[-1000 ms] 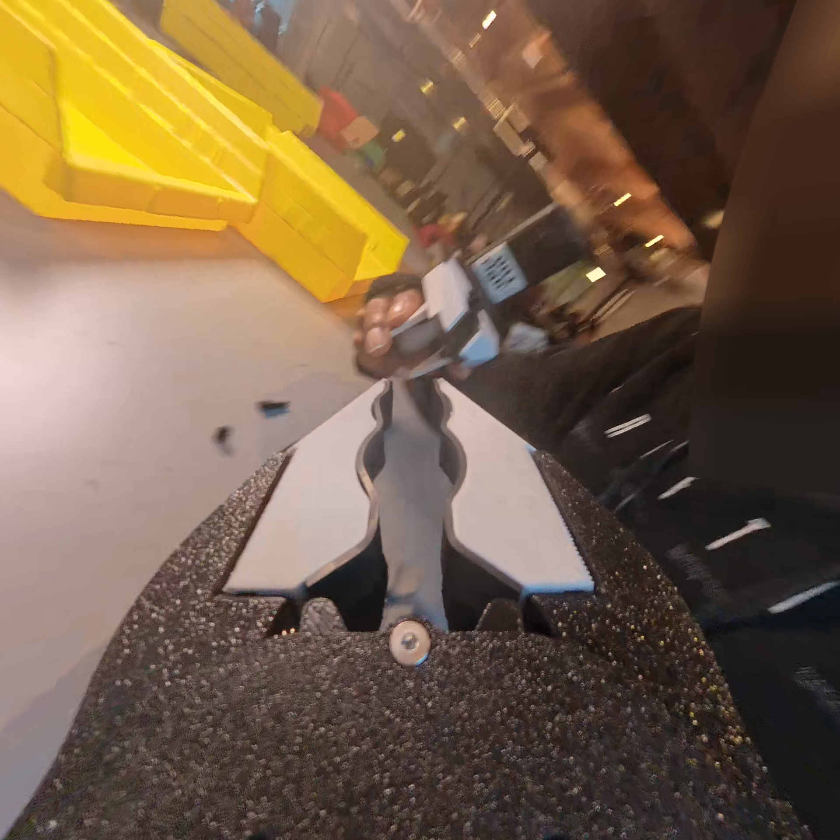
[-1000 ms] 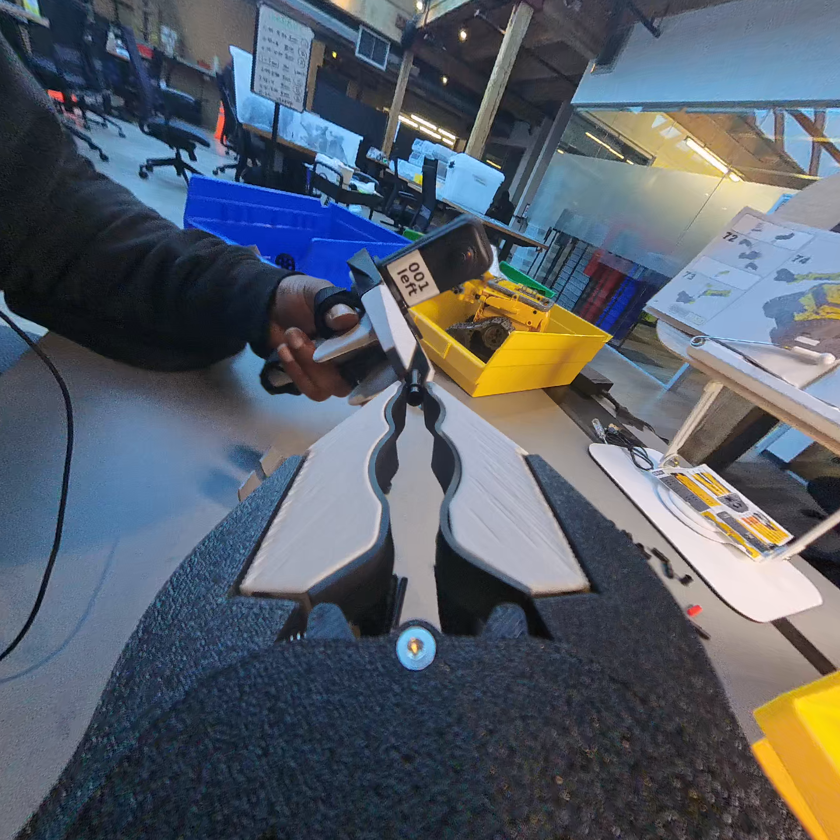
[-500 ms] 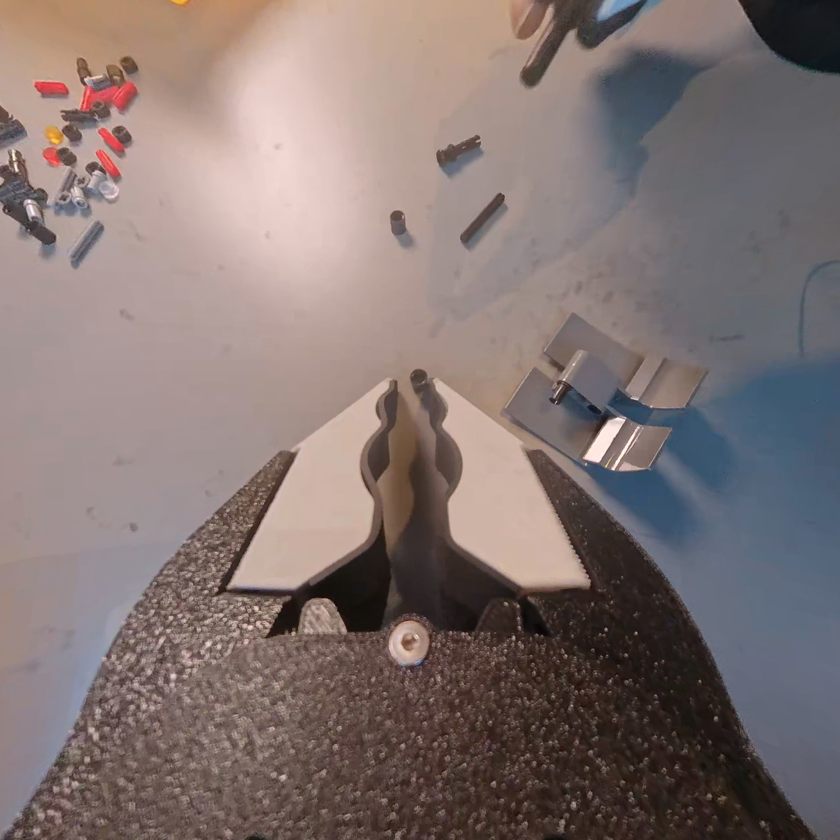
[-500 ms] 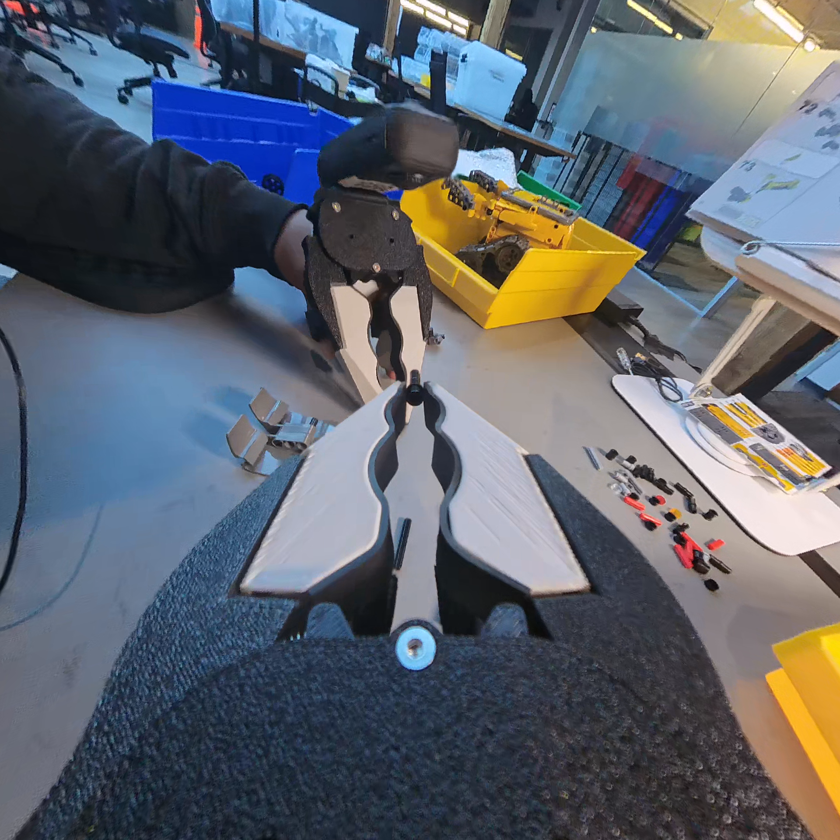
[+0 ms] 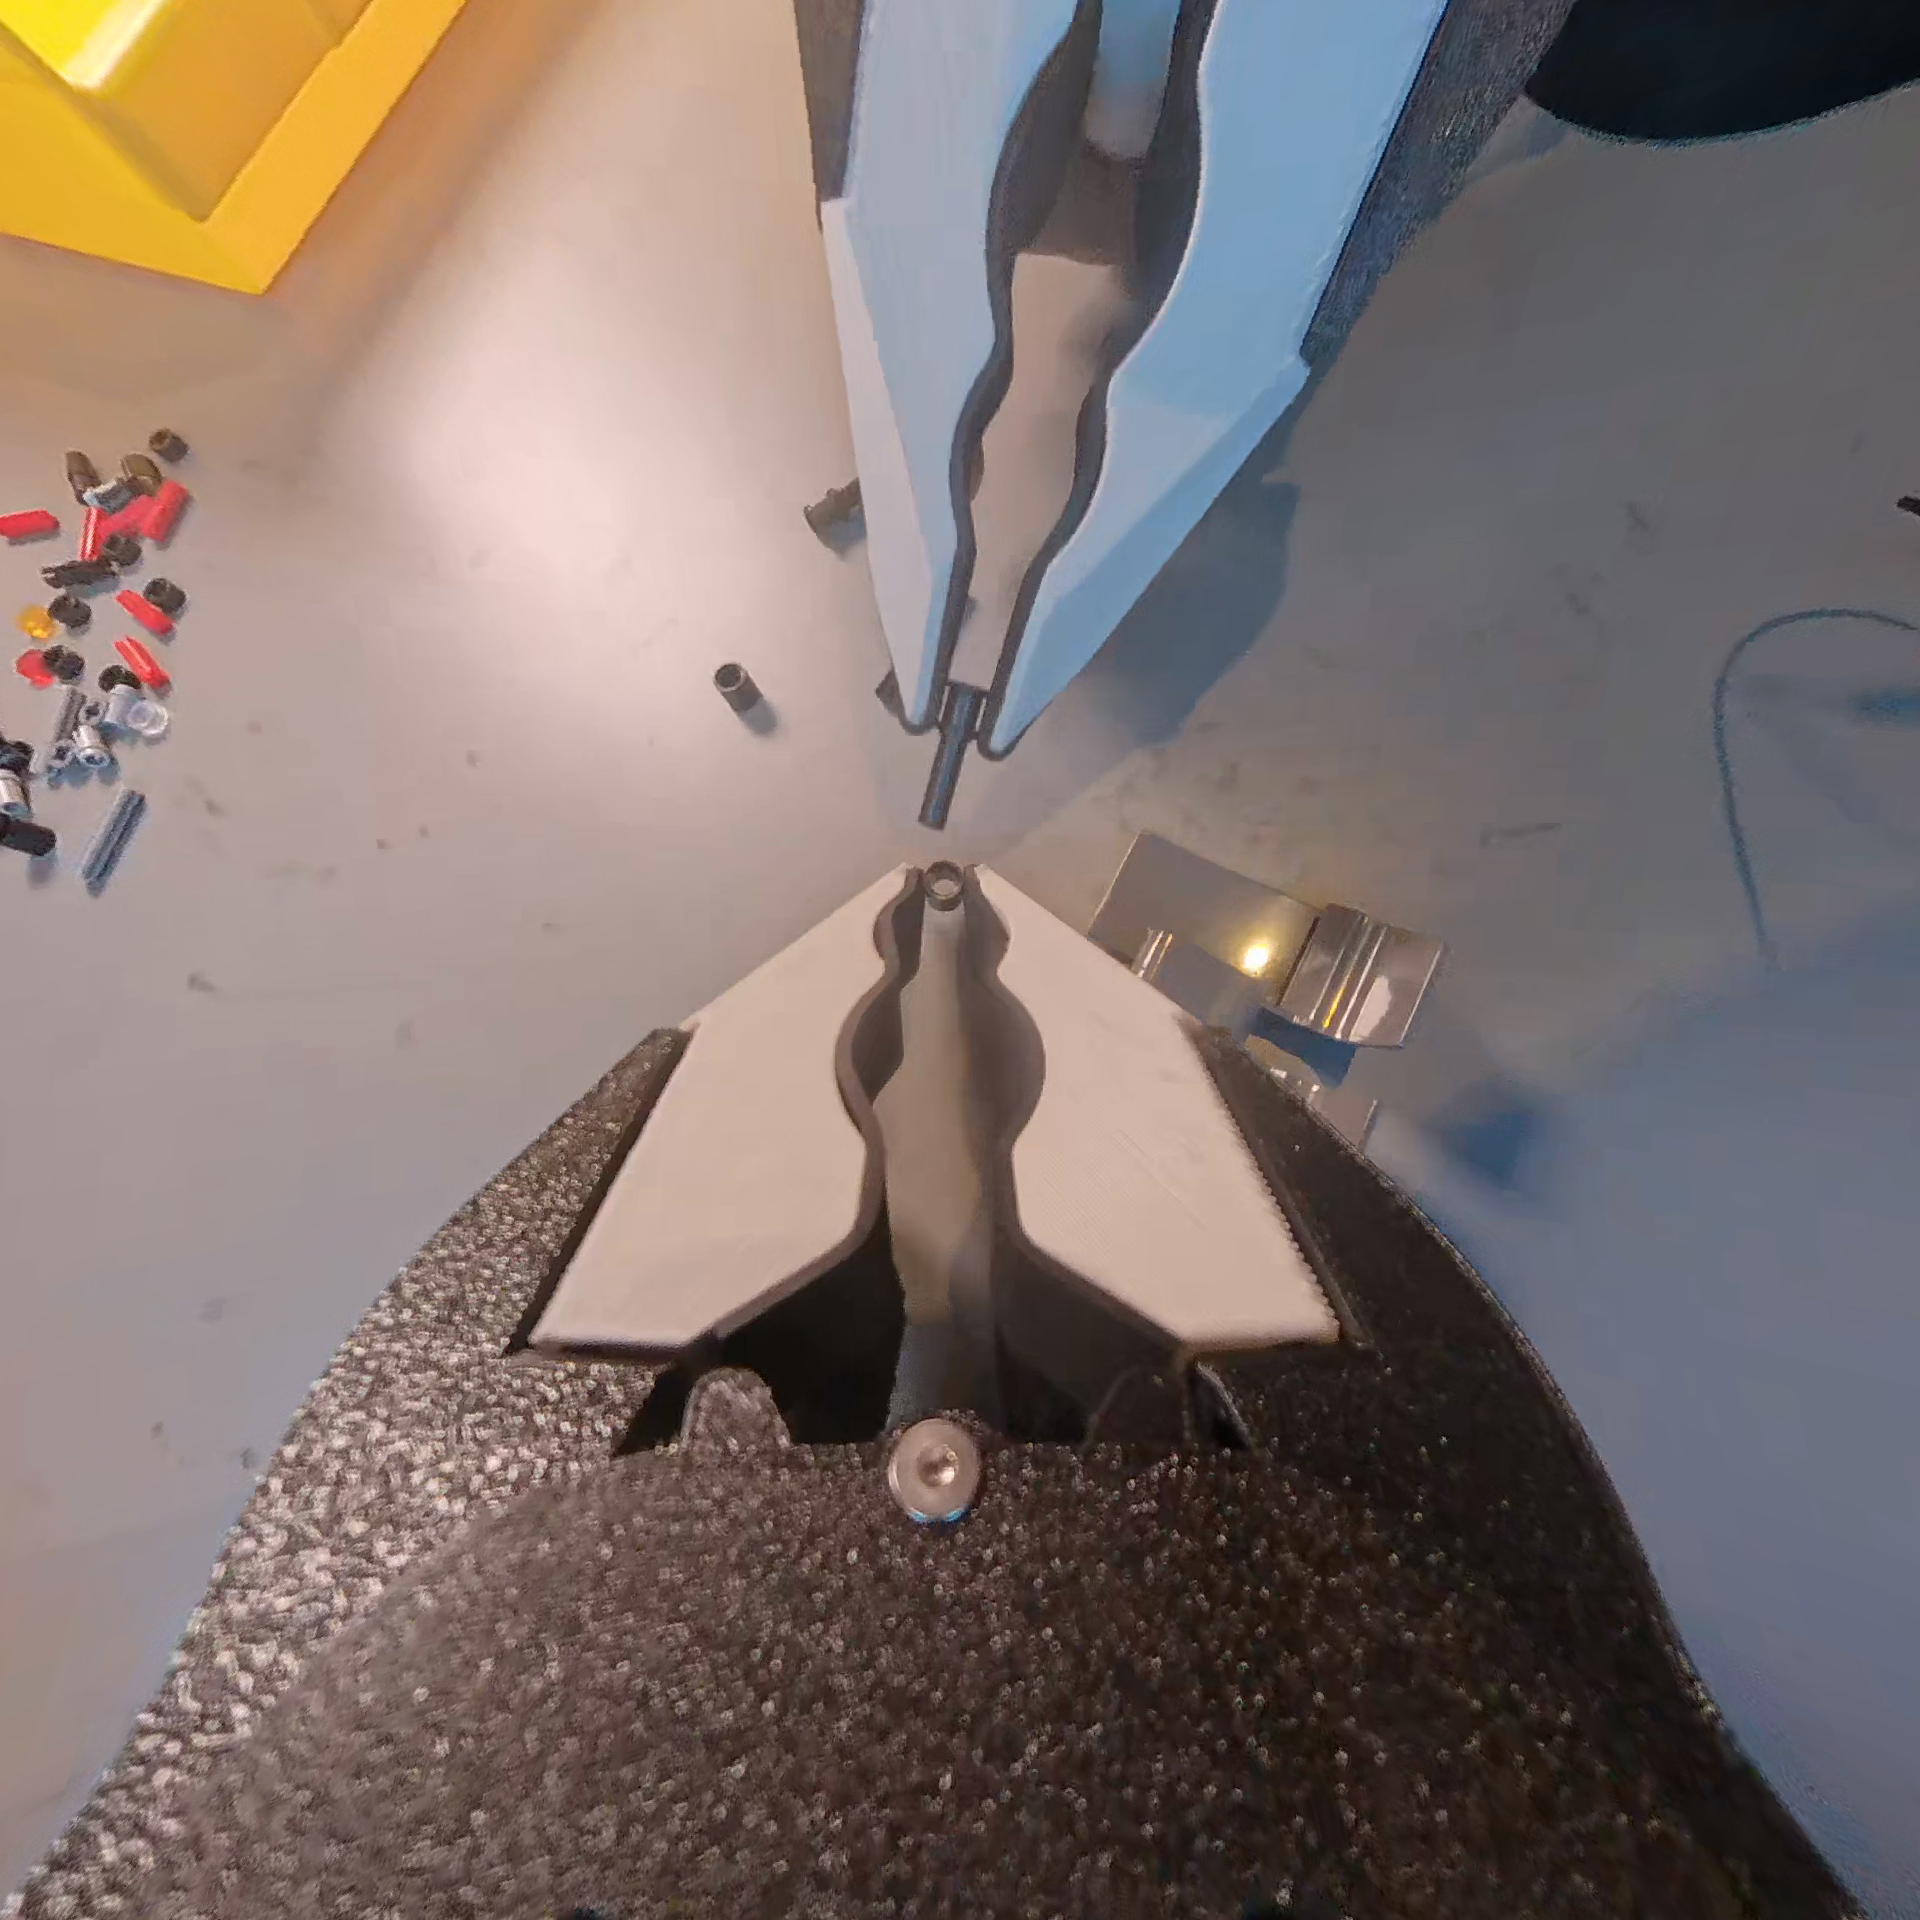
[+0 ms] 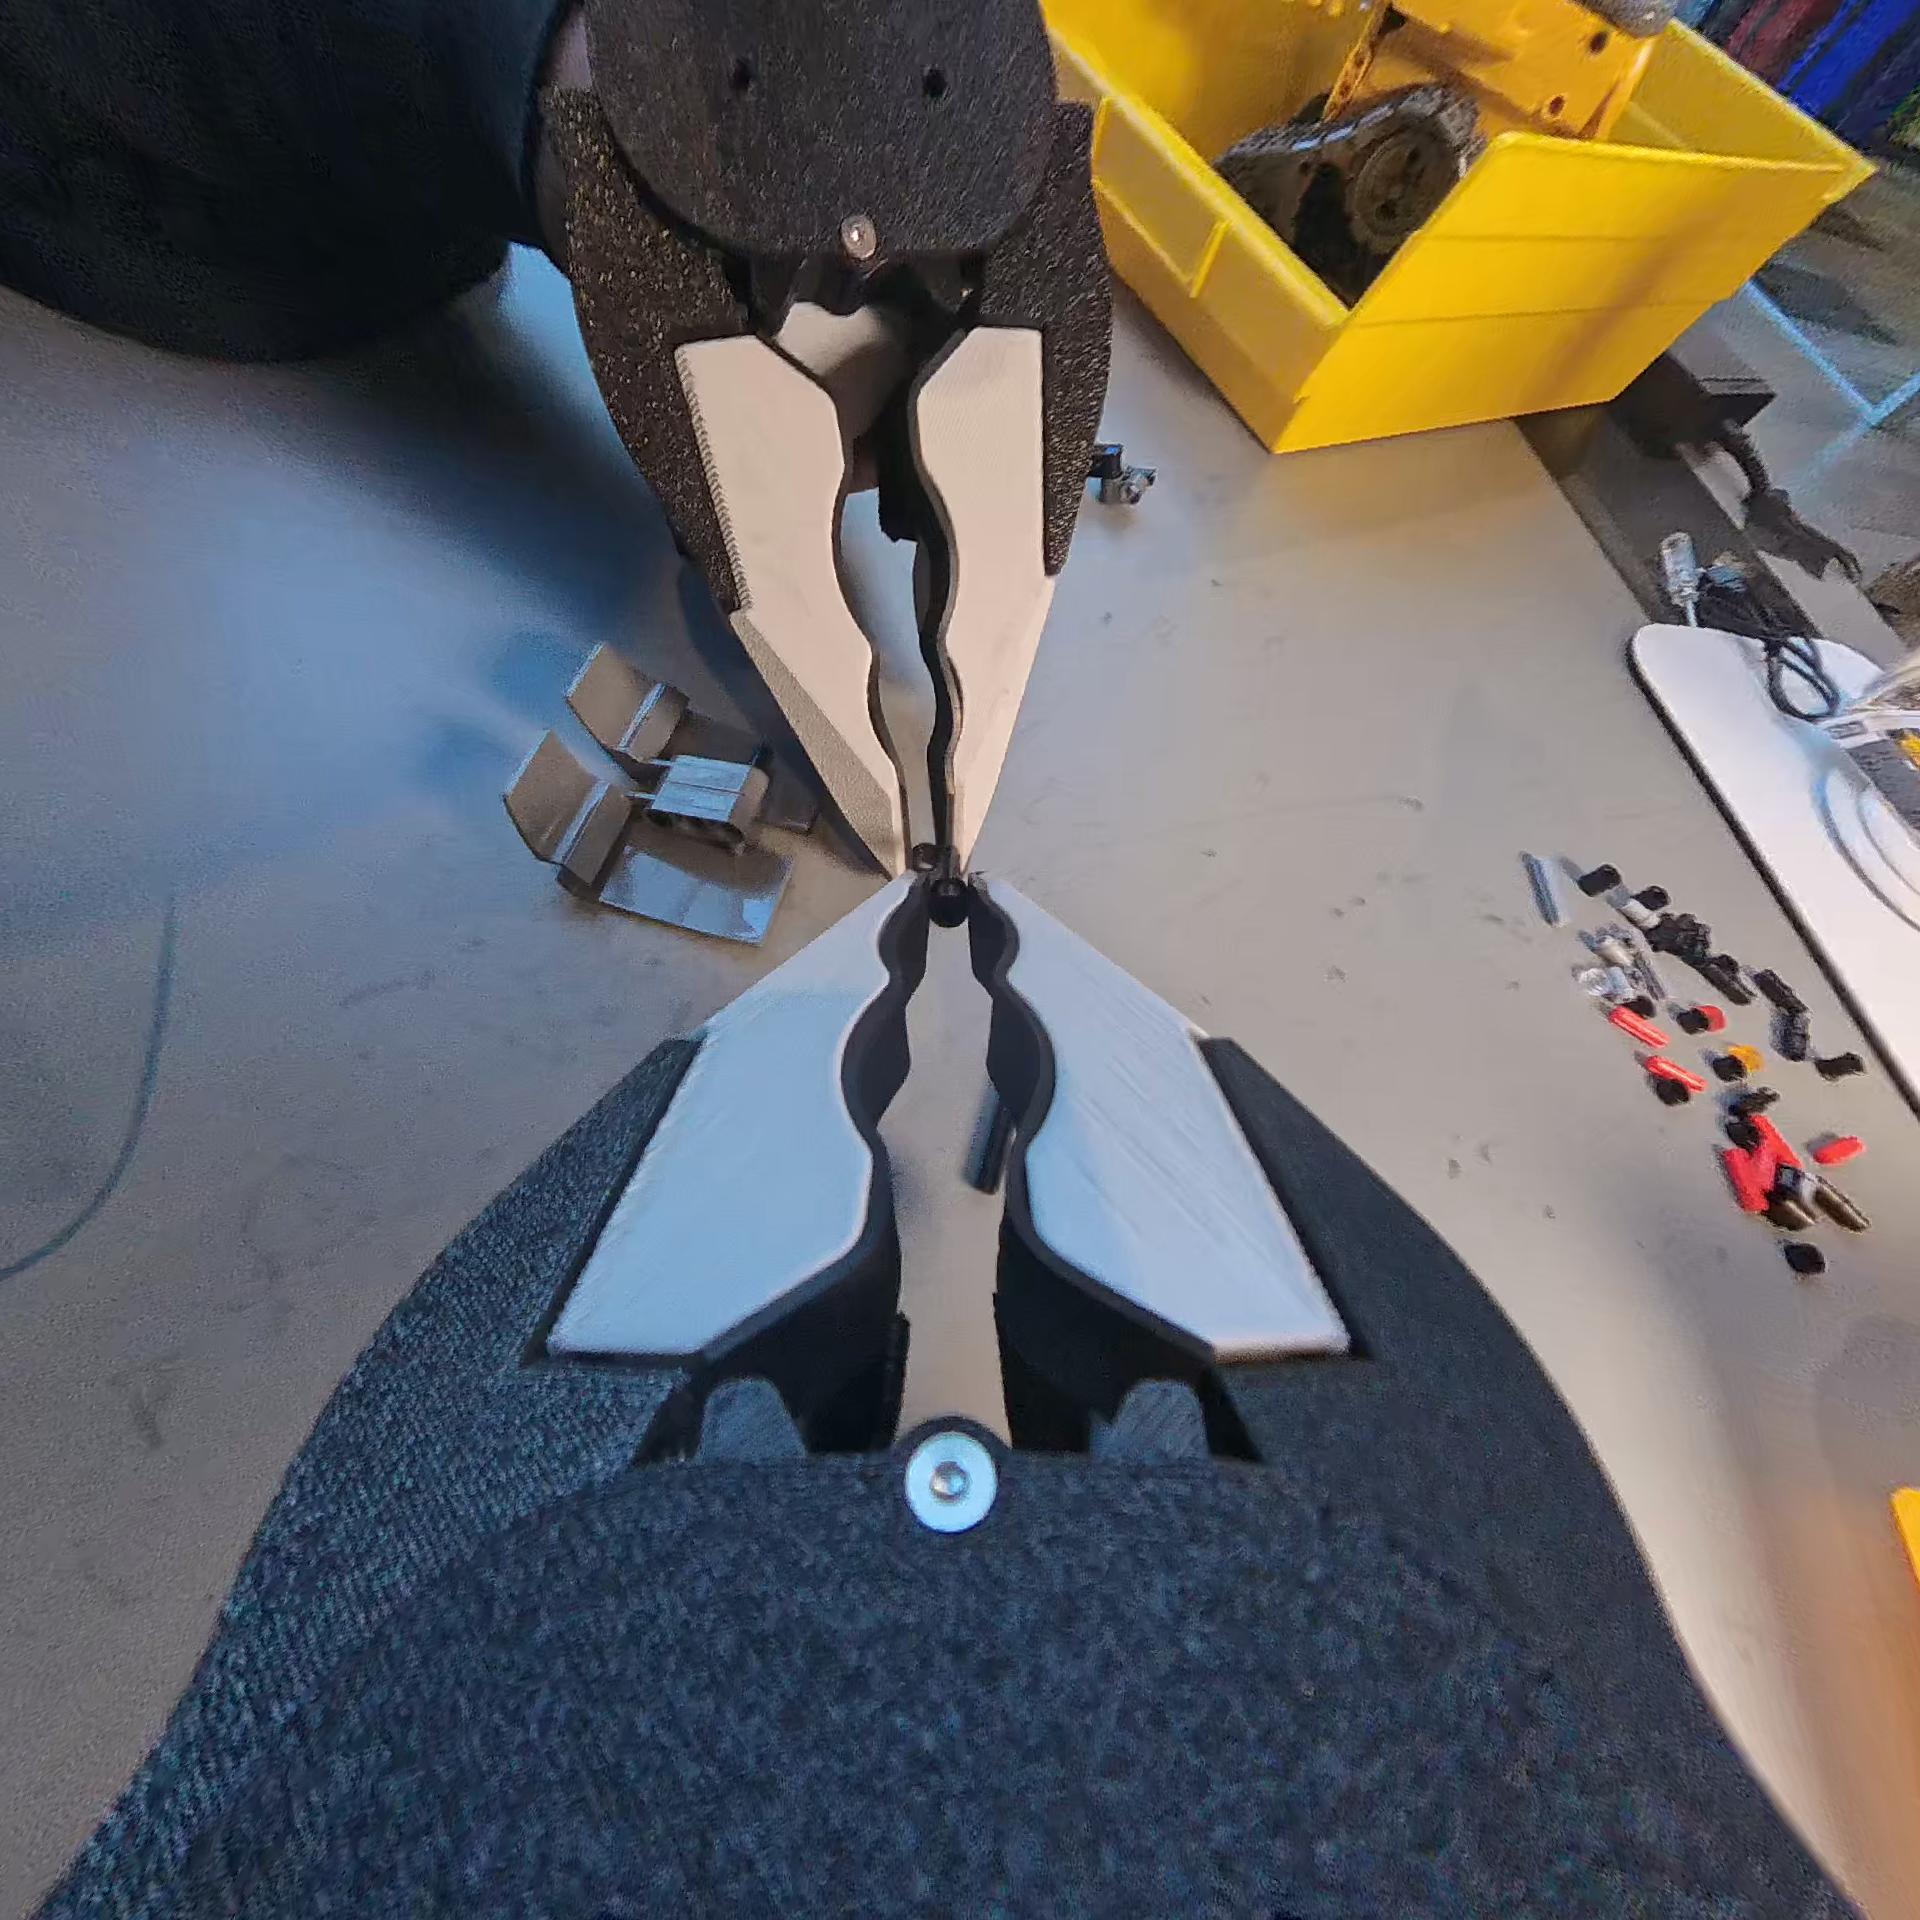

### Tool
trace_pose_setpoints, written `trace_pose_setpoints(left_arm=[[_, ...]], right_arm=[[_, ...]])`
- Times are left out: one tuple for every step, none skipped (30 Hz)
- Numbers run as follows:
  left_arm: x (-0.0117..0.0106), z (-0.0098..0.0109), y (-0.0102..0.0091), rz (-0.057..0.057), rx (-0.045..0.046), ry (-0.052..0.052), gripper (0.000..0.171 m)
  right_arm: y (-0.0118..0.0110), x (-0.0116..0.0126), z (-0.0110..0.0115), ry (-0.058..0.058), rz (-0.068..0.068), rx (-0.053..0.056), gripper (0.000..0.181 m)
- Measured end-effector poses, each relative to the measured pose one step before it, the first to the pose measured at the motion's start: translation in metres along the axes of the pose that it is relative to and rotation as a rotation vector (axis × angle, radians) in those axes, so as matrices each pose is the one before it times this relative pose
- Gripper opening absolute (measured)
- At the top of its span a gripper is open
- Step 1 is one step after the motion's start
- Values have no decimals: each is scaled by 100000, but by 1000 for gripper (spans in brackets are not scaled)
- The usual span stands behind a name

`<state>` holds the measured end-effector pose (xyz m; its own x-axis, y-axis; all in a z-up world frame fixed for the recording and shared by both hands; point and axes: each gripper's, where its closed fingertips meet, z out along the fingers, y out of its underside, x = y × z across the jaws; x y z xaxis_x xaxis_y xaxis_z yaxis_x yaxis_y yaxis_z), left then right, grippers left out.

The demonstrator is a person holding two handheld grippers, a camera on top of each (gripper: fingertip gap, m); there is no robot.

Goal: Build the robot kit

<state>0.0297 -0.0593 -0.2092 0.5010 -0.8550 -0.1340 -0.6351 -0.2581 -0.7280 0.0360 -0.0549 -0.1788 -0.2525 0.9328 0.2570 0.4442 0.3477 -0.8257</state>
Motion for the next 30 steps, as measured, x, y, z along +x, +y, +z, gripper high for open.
trace_pose_setpoints(left_arm=[[111,11,-93,597,6,15,6],[5,9,-72,938,-129,-674,6],[6,-22,-39,983,-360,-493,6],[26,-14,-6,645,-458,-278,6],[-27,-2,30,474,-427,-454,6],[-5,1,27,418,-249,-331,6],[28,-1,29,281,-183,-36,6],[2,-6,11,251,-189,-84,6],[-7,6,11,379,-220,-227,6],[4,28,16,456,-251,-205,6],[30,37,21,322,-206,-5,6],[49,51,39,133,-171,194,6],[37,51,39,138,-175,112,6],[39,48,35,264,-162,38,6],[50,48,19,166,-65,172,6],[56,59,-8,-77,76,331,6],[51,46,7,-169,147,441,6],[59,37,11,-58,157,437,6],[28,21,6,137,223,234,6],[17,-5,-16,256,209,100,6],[34,11,-11,160,108,153,6],[34,3,-14,14,113,190,6],[27,11,-21,-90,182,241,7],[44,-8,-17,-236,250,400,7],[64,-3,-4,-323,273,680,7],[87,0,10,-372,220,808,7],[58,6,13,-388,297,612,7],[114,-21,-63,-449,739,1073,11],[209,-56,-163,-924,1252,1773,13],[165,-74,-173,-1046,1229,1494,15]], right_arm=[[131,-193,198,-387,-791,-1356,6],[138,-144,201,-302,-547,-1595,6],[106,-123,156,-272,-559,-1206,6],[119,-82,121,-95,-436,-1054,6],[158,-30,88,19,-286,-1088,6],[105,-94,48,-440,-184,-584,6],[50,-72,27,-328,87,-144,6],[81,-91,26,-463,-50,-525,6],[74,-54,23,-148,-244,-493,6],[59,-10,10,189,-260,-527,6],[40,-20,14,96,-356,-512,6],[12,-47,22,-76,-358,-278,6],[43,-61,28,-174,-162,-339,6],[84,-29,32,-115,67,-538,7],[61,-48,21,-357,147,-397,7],[67,-37,-5,-395,223,-455,7],[17,-53,-5,-345,-24,-190,7],[66,-50,10,-270,-65,-477,7],[33,-45,10,-183,-110,-288,7],[20,-15,-3,11,-70,-301,7],[41,-33,-2,-200,-17,-505,7],[-7,-23,-17,-238,-77,-216,7],[37,-33,-7,-191,-168,-463,7],[45,-28,-12,-153,-298,-553,7],[21,-44,-7,-221,-377,-530,7],[56,-90,4,-508,-264,-758,7],[77,-74,20,-382,-15,-792,6],[94,-26,10,-91,-28,-684,6],[239,-87,53,-391,-330,-1308,6],[40,15,27,476,-488,212,6]])
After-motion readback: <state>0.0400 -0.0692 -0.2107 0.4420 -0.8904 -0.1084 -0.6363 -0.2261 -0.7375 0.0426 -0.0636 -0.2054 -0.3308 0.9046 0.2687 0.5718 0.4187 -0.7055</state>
